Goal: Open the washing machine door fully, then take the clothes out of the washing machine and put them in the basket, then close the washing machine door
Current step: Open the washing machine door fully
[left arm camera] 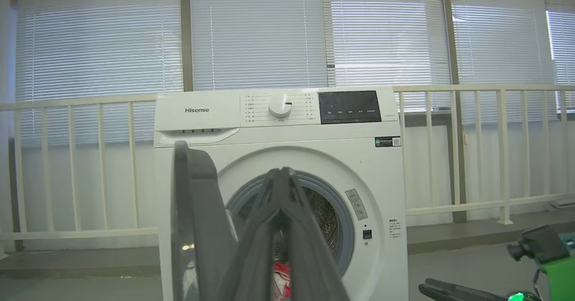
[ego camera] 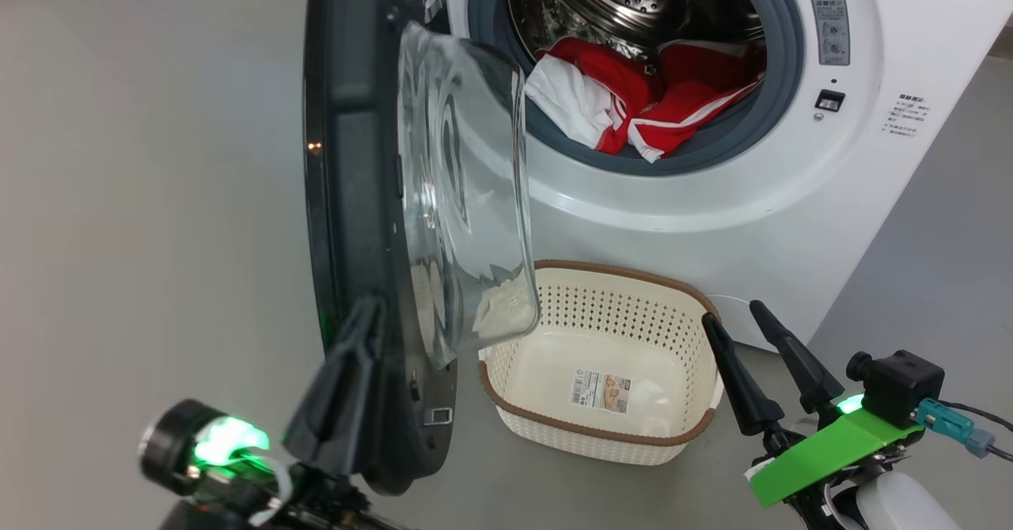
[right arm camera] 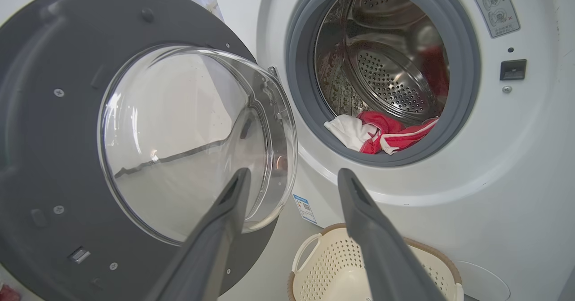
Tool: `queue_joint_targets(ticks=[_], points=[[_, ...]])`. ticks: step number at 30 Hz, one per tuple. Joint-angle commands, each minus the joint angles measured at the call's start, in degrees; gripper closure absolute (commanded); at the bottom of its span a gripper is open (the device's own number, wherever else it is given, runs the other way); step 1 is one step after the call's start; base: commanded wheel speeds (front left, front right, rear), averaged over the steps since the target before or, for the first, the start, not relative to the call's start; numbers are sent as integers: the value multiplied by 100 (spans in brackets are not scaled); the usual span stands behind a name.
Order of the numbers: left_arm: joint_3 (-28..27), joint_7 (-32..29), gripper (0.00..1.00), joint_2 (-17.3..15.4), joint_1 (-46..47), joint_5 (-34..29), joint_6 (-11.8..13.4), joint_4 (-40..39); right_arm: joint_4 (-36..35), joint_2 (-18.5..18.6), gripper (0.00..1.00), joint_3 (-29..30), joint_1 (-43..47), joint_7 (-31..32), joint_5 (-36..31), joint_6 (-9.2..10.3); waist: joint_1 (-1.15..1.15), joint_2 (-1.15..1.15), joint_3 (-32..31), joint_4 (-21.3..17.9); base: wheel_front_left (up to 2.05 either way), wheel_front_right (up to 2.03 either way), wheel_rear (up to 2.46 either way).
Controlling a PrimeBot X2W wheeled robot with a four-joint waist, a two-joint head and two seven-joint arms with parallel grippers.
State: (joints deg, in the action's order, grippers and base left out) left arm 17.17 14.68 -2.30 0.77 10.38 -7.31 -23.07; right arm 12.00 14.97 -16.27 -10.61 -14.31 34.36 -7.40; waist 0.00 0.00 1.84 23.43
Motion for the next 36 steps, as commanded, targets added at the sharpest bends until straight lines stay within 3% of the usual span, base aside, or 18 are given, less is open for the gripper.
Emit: queue_joint_targets(ticks=[1,7,20,36], points=[[-73,-26,100,-84,220,58,-17,-56,-134,48,0,-128,-152,-69,-35,-9,0,0,18,-11,0,0,0],[399,-102,100,-117,146,260,-17,543,-135,43,0,-163,-180,-69,-32,-9,0,0,76,-87,0,0,0],[602,-36,100,-173,246,679,-17,2185,-94,50,0,-213,-212,-69,3,-9,0,0,58,-151,0,0,0],[90,15,100,-323,363,943,101,2854,-79,59,0,-285,-204,-69,21,-9,0,0,77,-120,0,0,0]])
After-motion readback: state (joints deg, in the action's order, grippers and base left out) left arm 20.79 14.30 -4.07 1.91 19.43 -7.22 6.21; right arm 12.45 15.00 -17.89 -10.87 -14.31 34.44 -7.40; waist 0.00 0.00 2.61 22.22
